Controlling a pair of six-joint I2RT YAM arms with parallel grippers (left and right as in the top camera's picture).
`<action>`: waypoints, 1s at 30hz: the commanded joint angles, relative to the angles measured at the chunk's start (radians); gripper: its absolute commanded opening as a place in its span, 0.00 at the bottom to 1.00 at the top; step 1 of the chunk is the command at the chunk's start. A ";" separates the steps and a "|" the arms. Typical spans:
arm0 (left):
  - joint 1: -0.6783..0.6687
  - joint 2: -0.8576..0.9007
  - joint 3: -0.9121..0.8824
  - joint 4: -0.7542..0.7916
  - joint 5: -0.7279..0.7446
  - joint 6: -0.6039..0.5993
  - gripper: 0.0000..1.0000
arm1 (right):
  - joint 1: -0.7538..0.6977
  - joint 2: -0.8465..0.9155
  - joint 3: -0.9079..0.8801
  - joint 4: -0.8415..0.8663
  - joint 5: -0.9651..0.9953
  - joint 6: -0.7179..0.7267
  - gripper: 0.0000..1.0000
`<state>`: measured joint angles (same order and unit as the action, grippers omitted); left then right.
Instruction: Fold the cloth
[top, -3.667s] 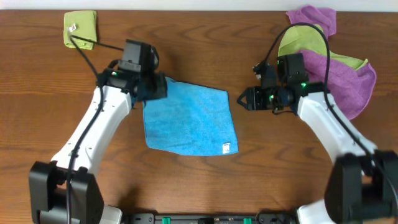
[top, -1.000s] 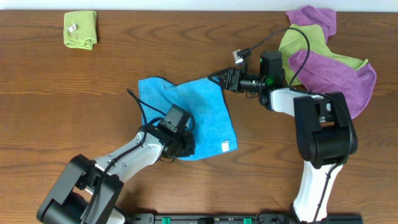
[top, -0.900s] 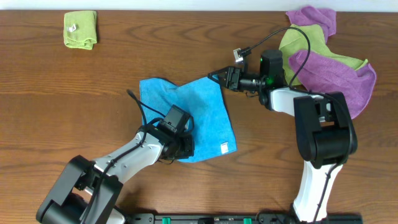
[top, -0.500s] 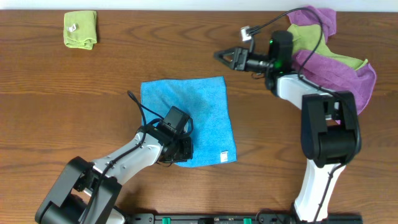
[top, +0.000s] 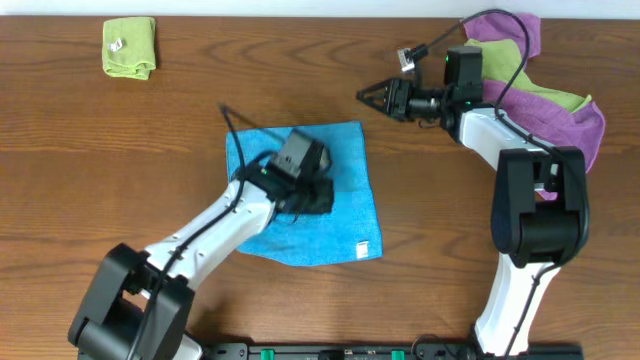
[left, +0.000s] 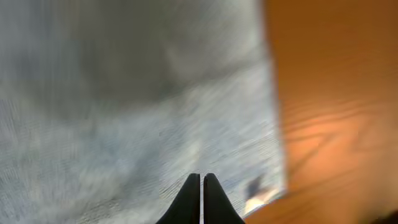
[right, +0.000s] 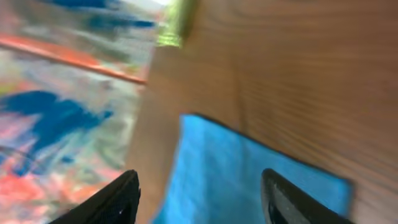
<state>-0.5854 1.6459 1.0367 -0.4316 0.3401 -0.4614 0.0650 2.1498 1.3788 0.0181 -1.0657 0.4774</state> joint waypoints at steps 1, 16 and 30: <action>-0.002 0.001 0.065 -0.047 -0.026 0.047 0.06 | -0.035 0.010 0.040 -0.010 0.150 -0.152 0.64; 0.312 0.002 0.251 -0.258 -0.265 0.099 0.06 | 0.088 0.010 0.672 -1.020 0.640 -0.511 0.01; 0.351 0.231 0.223 -0.028 -0.399 0.215 0.06 | 0.359 0.058 0.559 -0.981 1.121 -0.440 0.01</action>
<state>-0.2348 1.8435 1.2675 -0.4873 -0.0280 -0.2672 0.4309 2.1597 1.9659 -0.9661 -0.0044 0.0044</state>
